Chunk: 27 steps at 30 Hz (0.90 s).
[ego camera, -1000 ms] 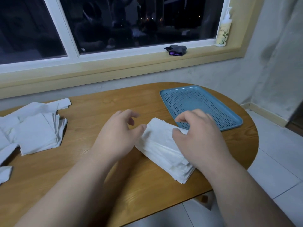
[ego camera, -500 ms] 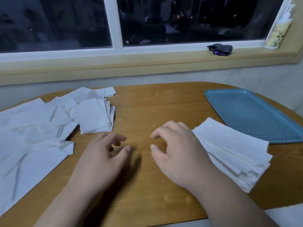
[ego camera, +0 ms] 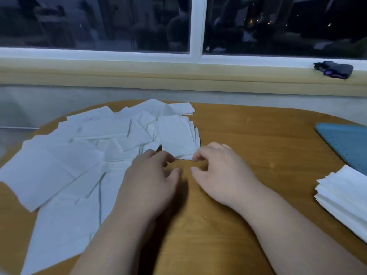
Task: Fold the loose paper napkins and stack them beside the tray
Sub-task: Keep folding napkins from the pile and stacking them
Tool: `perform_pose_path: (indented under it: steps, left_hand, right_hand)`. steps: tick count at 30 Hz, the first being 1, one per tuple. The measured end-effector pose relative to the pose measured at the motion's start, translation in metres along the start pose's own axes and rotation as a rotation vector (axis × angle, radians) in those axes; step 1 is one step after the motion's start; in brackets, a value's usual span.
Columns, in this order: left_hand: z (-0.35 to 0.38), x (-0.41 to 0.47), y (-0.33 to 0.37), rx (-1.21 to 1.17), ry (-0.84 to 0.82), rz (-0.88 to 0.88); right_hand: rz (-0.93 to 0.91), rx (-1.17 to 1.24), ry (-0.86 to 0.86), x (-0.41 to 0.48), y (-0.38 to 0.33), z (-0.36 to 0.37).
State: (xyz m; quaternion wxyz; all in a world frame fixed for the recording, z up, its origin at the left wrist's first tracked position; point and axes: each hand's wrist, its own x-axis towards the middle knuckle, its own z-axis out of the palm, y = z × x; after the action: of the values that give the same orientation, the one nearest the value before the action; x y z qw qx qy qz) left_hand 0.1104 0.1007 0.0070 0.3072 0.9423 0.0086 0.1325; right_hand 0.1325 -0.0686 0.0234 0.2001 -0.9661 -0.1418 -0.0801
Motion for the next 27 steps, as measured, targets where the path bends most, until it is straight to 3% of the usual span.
perform_pose_path:
  steps: [12,27]
  left_hand:
    - [-0.019,0.010,-0.030,-0.003,0.037,-0.081]
    - [-0.019,0.010,-0.031,-0.023,0.002,-0.020]
  right_hand:
    - [0.020,-0.012,0.053,0.063,-0.023,0.060]
    - [0.096,0.149,0.145,0.032,-0.010,0.032]
